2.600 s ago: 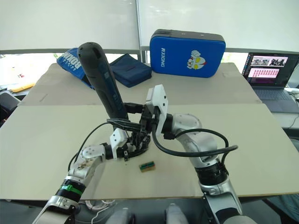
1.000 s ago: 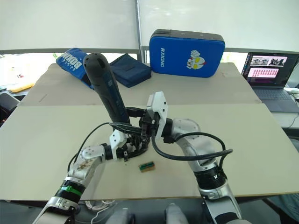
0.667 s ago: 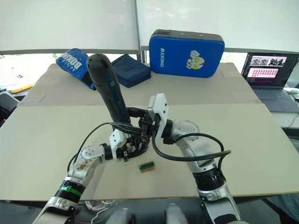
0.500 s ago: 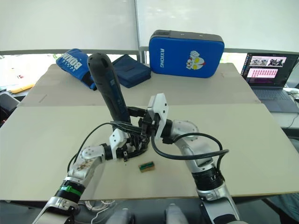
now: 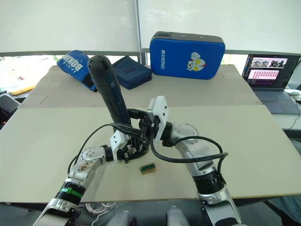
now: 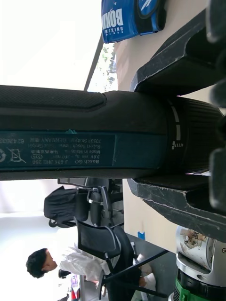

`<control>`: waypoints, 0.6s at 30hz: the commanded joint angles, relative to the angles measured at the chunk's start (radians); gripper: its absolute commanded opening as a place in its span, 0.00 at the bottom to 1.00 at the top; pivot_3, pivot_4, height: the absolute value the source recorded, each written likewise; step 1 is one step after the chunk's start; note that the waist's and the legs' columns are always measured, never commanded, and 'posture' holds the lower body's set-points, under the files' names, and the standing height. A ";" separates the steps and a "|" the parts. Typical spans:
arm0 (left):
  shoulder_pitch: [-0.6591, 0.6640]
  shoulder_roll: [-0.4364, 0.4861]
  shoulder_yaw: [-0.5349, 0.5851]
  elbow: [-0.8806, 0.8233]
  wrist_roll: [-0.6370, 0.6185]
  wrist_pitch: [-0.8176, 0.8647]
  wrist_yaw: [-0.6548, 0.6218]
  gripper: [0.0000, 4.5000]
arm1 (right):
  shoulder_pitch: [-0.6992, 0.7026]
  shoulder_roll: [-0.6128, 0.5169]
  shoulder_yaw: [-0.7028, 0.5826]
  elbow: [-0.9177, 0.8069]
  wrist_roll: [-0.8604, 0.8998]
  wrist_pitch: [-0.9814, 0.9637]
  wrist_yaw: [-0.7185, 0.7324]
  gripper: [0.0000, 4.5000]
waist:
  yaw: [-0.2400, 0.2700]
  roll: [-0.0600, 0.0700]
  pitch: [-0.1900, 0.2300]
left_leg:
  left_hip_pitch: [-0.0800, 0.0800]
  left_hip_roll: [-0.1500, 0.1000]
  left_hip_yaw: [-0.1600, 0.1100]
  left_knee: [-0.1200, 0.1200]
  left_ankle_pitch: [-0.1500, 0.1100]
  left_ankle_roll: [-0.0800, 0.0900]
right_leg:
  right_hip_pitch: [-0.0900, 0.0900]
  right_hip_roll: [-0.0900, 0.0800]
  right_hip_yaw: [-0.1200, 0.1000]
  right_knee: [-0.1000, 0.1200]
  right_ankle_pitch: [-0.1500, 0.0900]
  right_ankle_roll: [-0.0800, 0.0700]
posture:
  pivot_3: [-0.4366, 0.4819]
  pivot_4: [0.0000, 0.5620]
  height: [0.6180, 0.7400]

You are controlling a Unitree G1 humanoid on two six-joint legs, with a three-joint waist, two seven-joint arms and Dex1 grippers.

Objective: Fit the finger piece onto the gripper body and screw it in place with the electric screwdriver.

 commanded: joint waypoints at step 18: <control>0.030 0.002 -0.030 0.025 0.010 0.044 -0.007 0.52 | 0.038 -0.035 0.030 0.060 -0.052 0.008 -0.006 0.42 | -0.004 0.003 -0.006 | 0.001 0.000 0.000 0.000 0.000 0.000 | 0.001 0.000 0.000 0.000 0.000 0.000 | 0.48 0.27 1.00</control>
